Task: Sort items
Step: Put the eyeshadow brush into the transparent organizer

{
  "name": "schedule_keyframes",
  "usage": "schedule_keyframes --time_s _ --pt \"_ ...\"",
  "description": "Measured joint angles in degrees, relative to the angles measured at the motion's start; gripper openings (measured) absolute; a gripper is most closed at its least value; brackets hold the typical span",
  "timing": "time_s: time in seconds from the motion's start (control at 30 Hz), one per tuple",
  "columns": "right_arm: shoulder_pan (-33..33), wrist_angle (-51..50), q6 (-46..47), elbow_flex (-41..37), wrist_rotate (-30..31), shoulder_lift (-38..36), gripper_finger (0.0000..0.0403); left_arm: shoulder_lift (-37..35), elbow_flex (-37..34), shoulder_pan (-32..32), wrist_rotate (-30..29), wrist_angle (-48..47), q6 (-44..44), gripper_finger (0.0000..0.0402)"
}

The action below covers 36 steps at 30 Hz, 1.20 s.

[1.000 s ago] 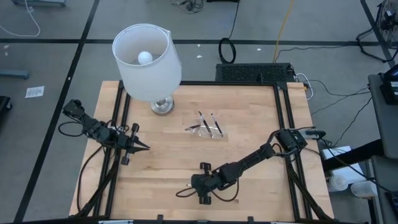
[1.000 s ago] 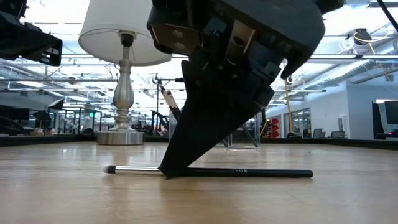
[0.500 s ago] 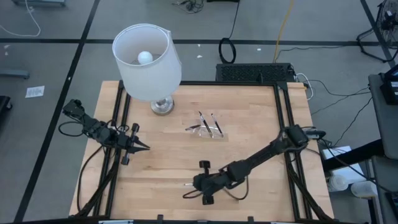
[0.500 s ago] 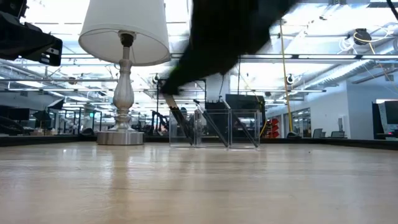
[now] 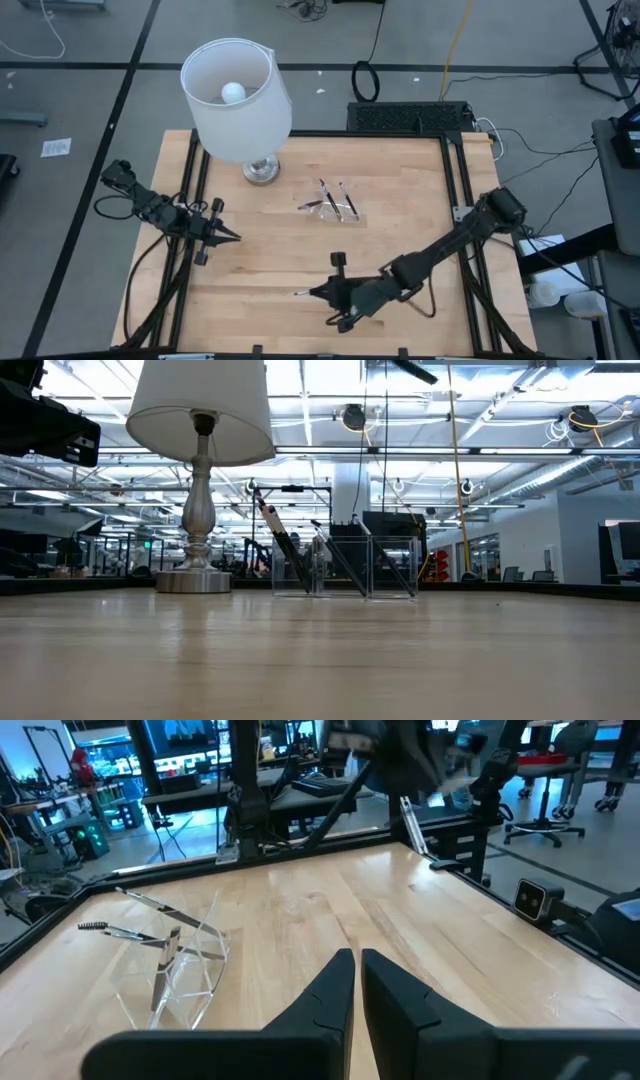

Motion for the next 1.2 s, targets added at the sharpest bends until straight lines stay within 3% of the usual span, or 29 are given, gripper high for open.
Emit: schedule_keyframes --time_s 0.2,0.4,0.57,0.8,1.2 --pt "-1.99 28.84 -6.11 -19.87 0.12 -9.54 0.0 0.0 0.0 -0.01 0.0 0.0 -0.07 0.0033" --pt "-6.24 66.51 -9.32 -39.76 -2.83 -11.55 0.0 0.0 0.01 -0.02 0.0 0.0 0.2 0.0033" --pt "-9.42 81.71 -11.87 -47.97 -2.93 -11.52 0.0 0.0 0.0 -0.01 -0.18 0.0 0.76 0.0033" --pt "-14.63 86.8 -16.12 -49.52 -10.3 -11.52 0.0 0.0 -0.06 -0.02 -1.31 0.6 2.04 0.0033" --pt "-28.02 86.49 -12.38 -46.88 -24.96 -11.54 0.0 0.0 -0.11 -0.02 -3.17 2.86 4.15 0.0033"
